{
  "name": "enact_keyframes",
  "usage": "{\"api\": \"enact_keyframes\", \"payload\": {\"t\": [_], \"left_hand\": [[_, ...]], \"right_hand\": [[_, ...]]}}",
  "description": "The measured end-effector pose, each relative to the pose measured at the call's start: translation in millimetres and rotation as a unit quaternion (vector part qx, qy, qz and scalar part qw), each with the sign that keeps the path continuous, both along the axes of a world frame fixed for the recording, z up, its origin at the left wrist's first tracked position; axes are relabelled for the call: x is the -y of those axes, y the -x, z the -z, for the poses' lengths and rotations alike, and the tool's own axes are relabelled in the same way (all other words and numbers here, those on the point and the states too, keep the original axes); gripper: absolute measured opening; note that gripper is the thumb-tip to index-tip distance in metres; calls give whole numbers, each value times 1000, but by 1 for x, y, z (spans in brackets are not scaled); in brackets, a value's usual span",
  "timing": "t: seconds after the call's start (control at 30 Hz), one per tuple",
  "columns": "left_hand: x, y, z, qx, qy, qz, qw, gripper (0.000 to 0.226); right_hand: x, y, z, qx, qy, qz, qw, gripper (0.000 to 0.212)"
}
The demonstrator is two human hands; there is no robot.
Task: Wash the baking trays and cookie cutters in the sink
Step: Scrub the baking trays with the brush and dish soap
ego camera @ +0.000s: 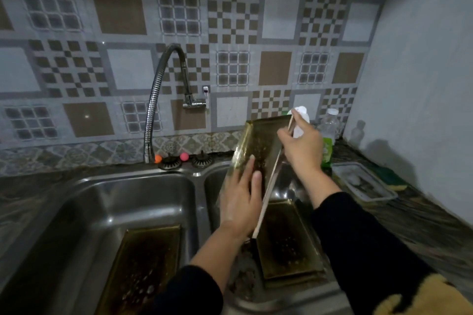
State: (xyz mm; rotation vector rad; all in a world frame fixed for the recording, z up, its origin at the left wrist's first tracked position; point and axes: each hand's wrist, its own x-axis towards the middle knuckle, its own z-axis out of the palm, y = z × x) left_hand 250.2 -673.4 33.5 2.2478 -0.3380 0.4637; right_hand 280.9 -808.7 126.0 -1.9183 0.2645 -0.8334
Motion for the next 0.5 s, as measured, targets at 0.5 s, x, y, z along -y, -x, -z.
{"api": "enact_keyframes", "payload": {"t": [0.5], "left_hand": [[-138, -31, 51, -198, -34, -117, 973, 63]], "right_hand": [[-74, 9, 34, -63, -85, -126, 986, 55]]}}
